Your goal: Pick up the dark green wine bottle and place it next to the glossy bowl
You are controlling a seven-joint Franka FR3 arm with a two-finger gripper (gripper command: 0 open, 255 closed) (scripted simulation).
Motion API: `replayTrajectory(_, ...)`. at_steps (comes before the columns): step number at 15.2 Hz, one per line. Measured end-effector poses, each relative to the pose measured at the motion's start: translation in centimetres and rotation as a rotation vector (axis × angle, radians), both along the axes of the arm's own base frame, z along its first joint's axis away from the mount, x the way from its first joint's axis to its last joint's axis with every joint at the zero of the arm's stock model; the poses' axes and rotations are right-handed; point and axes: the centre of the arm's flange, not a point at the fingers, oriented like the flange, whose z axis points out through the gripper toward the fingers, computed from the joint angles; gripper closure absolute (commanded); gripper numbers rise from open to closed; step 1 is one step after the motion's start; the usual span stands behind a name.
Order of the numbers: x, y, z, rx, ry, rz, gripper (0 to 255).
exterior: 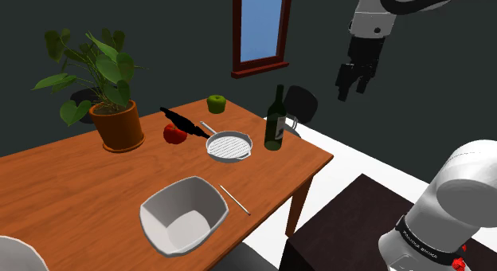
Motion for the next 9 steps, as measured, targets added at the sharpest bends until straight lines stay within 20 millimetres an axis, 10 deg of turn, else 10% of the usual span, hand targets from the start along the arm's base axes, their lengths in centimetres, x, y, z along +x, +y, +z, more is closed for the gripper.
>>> replayTrajectory(9,8.5,-1.8,-1.9,0.018,-0.027,0.032,0)
